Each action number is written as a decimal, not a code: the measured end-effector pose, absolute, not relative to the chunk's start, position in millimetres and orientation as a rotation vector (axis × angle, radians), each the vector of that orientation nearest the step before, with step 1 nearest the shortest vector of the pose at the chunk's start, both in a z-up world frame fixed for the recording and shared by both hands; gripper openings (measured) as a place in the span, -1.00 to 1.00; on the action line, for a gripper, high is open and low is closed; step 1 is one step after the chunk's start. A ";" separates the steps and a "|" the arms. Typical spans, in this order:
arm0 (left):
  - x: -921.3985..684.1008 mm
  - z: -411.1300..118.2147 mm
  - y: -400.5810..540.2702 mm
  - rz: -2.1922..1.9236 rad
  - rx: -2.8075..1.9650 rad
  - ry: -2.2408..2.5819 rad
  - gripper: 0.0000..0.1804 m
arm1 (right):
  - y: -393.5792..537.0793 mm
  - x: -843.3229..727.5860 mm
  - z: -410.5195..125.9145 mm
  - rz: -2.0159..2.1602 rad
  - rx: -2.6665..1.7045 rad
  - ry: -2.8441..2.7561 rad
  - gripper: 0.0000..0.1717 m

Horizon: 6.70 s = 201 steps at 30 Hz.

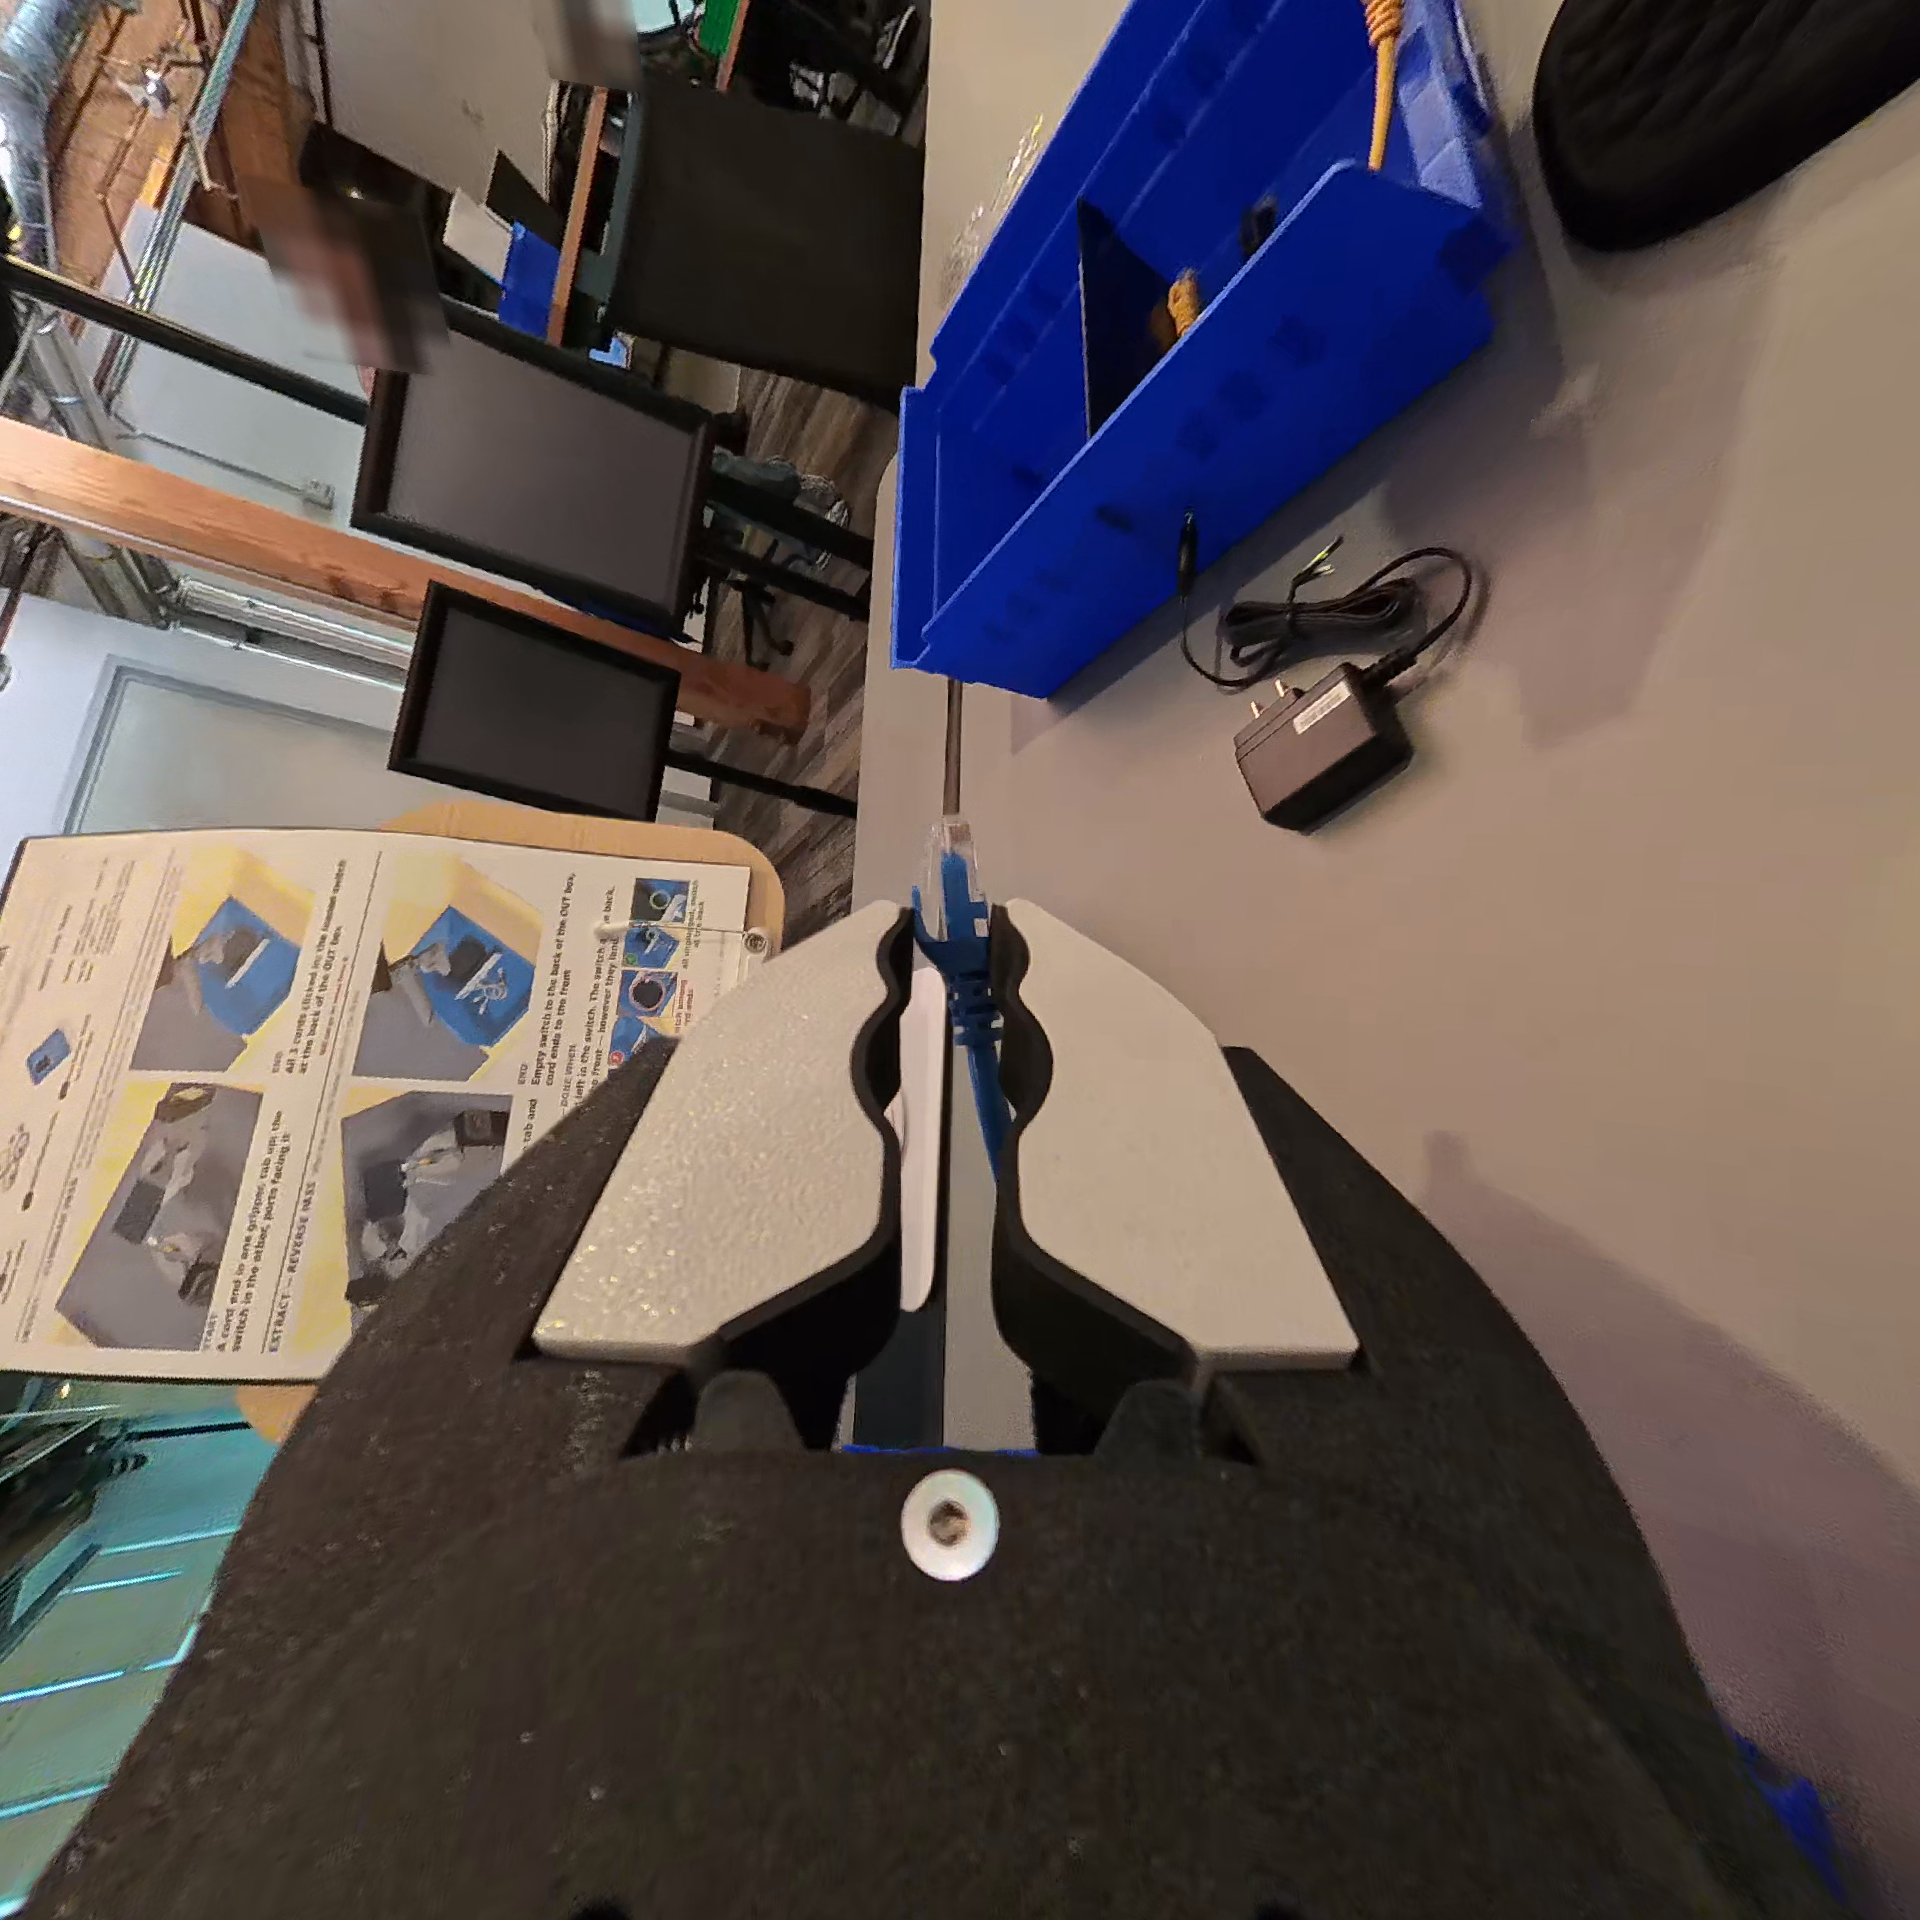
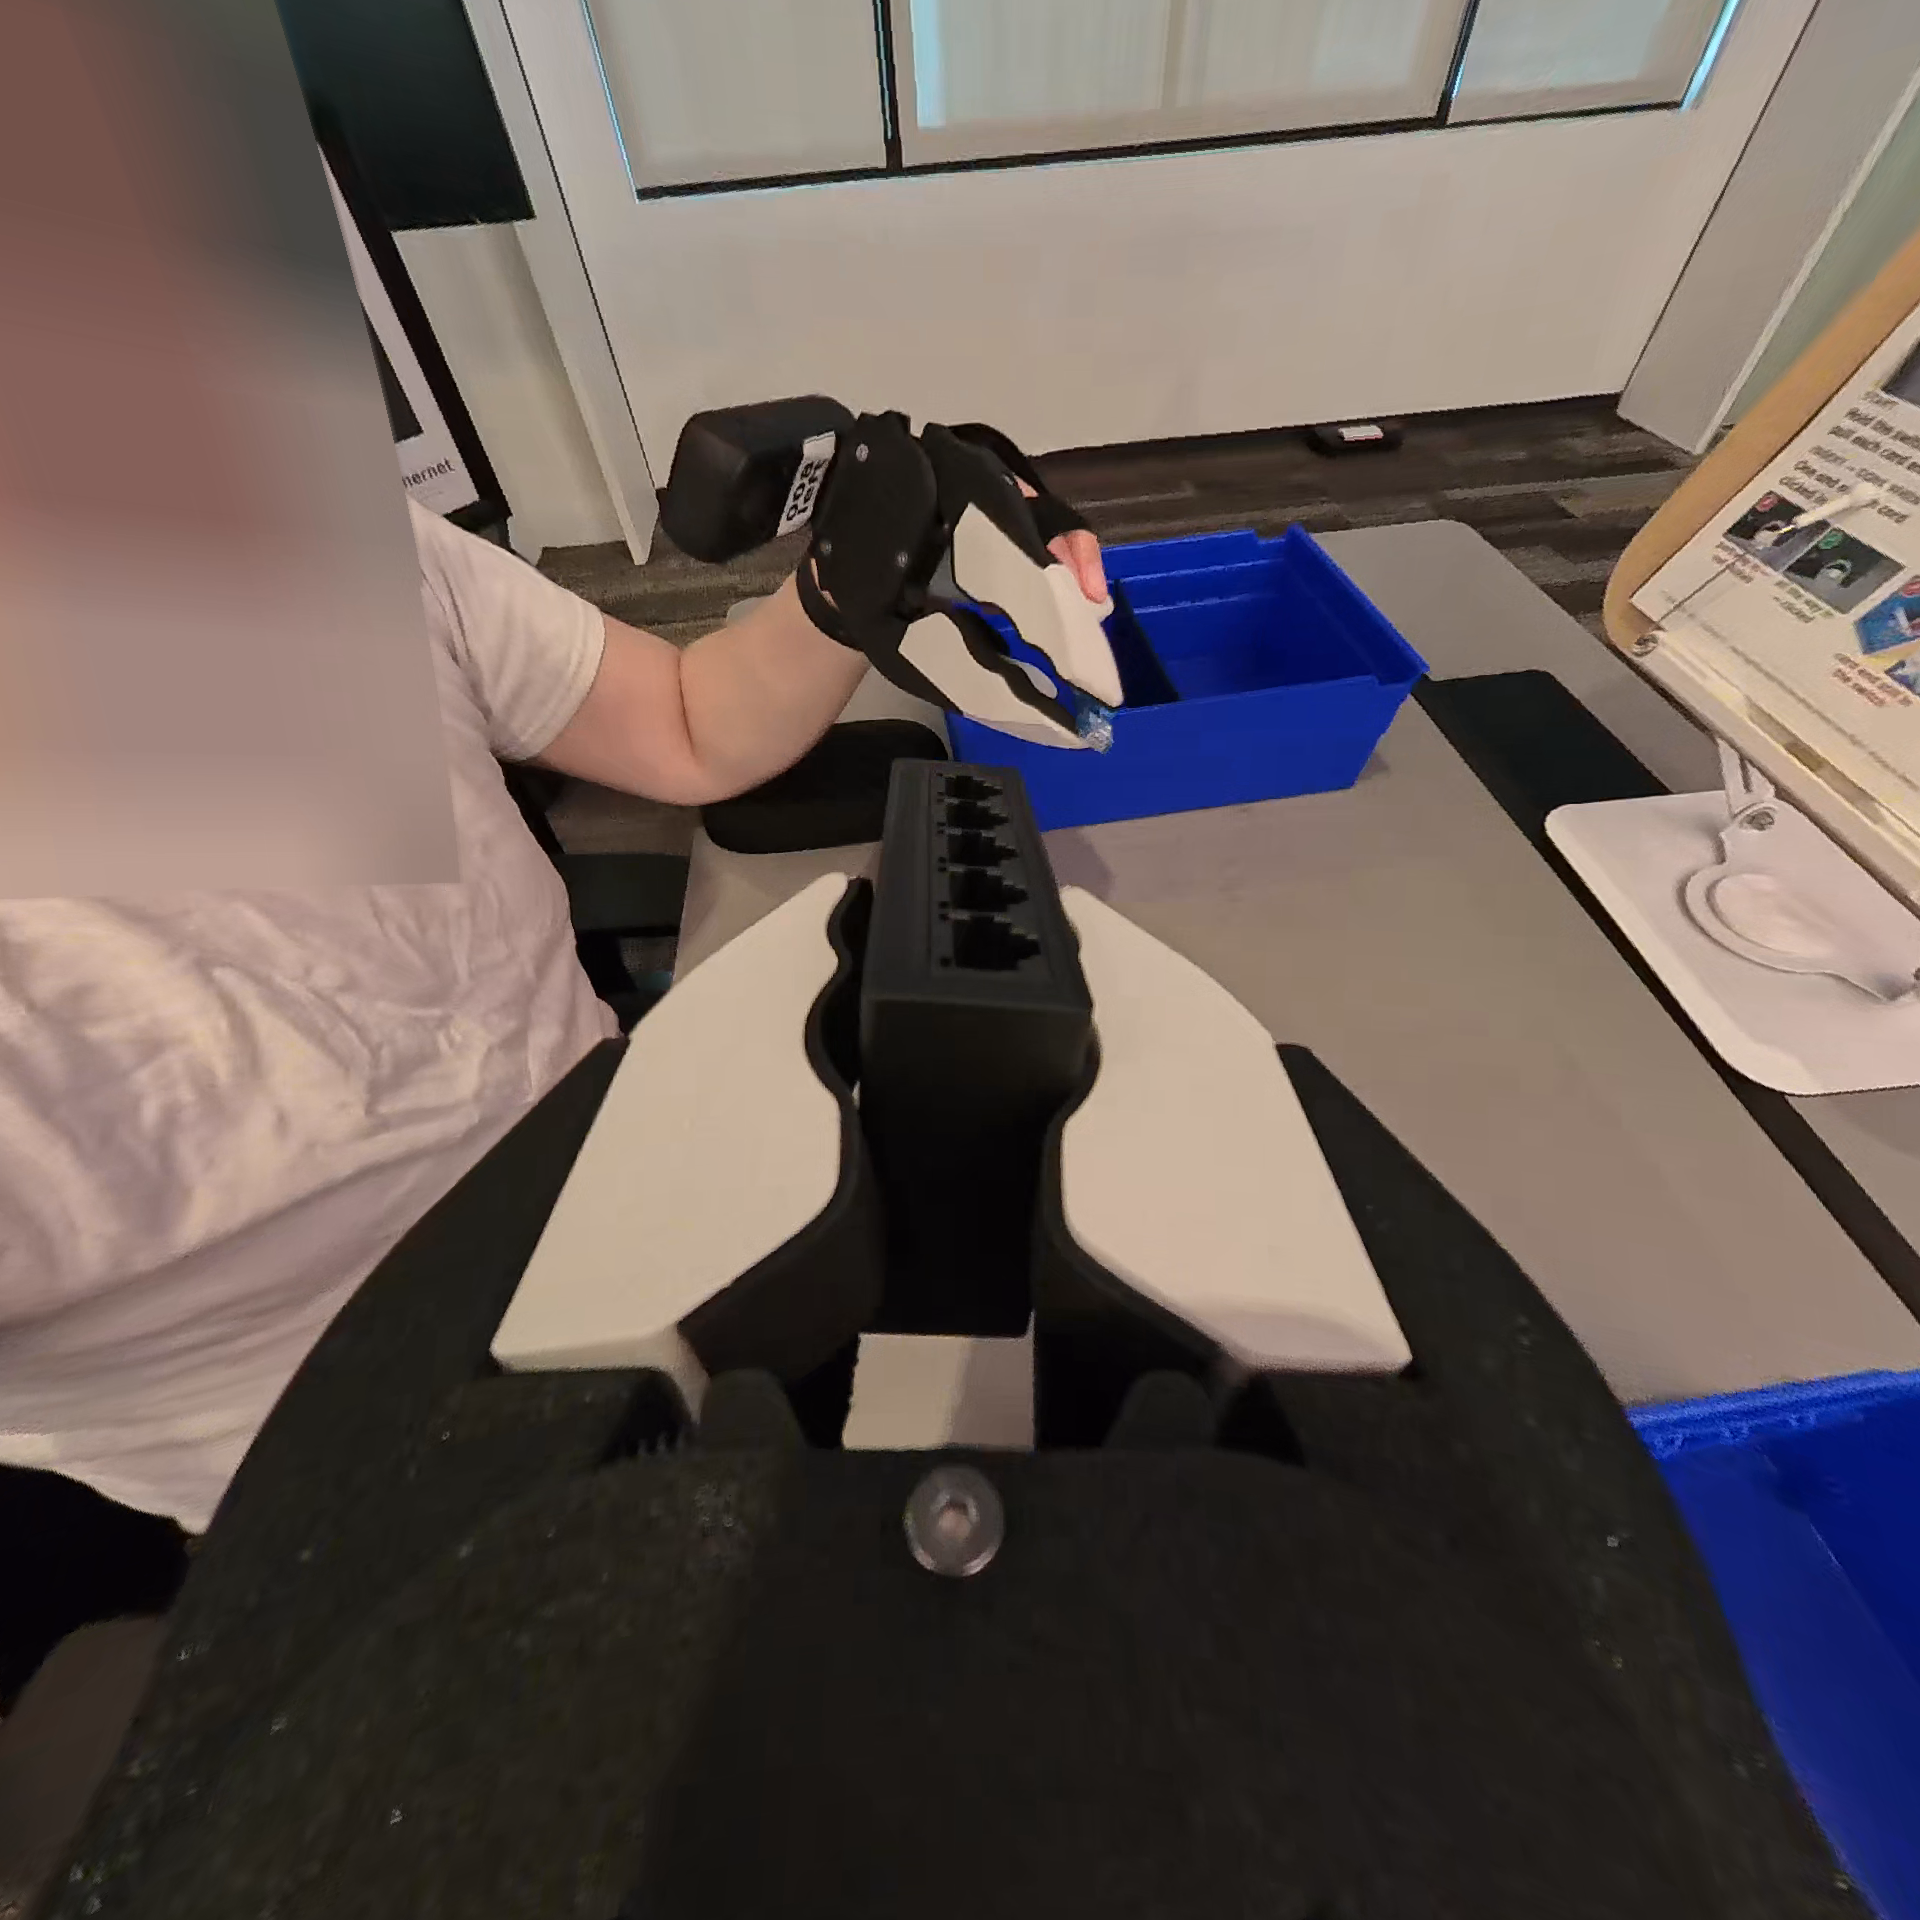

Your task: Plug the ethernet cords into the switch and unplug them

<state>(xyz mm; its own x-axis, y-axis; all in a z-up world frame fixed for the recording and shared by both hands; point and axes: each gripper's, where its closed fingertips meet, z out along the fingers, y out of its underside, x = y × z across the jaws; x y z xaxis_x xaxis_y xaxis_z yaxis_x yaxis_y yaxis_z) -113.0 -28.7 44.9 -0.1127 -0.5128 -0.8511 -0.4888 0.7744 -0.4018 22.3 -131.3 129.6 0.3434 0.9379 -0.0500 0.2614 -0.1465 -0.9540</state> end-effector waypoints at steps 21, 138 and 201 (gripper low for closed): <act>-113.9 39.7 -23.7 -0.115 -0.834 1.752 -0.86 | -52.4 128.9 59.1 0.301 -1.997 -1.013 -0.64; -141.1 113.6 -56.5 -0.673 -0.871 1.502 -0.71 | -67.6 125.2 31.2 0.079 -2.268 -1.317 -0.94; -140.3 84.3 -12.7 -0.363 -1.033 1.529 -0.78 | -119.2 251.5 -108.0 -0.085 -2.575 -1.504 -0.99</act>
<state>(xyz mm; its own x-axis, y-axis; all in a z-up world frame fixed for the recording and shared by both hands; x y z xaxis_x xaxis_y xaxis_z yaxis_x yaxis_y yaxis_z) -140.3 -12.7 84.3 0.0885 -0.7667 -0.6359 -0.3993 0.5576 -0.7278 251.5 -119.2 -108.0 0.4933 0.8603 0.1286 0.8693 -0.4824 -0.1073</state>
